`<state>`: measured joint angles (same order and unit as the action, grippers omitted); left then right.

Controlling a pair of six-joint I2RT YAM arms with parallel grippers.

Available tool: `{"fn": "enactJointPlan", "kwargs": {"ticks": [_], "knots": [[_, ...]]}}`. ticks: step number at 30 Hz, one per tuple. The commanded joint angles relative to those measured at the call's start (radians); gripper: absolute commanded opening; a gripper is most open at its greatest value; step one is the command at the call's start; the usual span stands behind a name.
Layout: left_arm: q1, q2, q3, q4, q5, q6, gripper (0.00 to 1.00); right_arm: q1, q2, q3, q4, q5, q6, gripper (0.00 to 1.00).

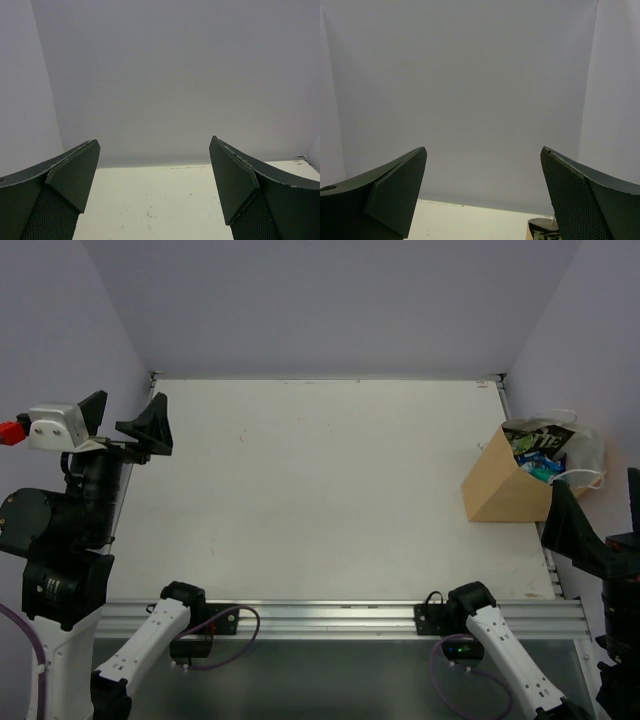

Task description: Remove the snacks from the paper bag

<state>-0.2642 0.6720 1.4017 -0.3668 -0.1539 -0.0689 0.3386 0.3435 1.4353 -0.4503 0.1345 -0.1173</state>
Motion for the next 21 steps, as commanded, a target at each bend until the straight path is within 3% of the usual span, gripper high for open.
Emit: {"fn": "enactJointPlan", "kwargs": {"ticks": [1,6,13,21], "knots": [[-0.004,0.012,-0.006,0.016,0.011,-0.022,1.0,0.0,0.005,-0.041,0.036,0.0,0.04,0.99],[-0.004,0.052,-0.001,-0.037,0.05,-0.035,1.0,0.0,0.037,-0.055,-0.023,0.013,0.094,0.99],[-0.004,0.095,-0.03,-0.081,0.128,-0.058,1.0,0.0,0.199,-0.035,-0.272,0.047,0.336,0.99],[-0.004,0.169,-0.046,-0.171,0.231,-0.081,1.0,-0.007,0.532,0.037,-0.527,0.23,0.45,0.99]]}}
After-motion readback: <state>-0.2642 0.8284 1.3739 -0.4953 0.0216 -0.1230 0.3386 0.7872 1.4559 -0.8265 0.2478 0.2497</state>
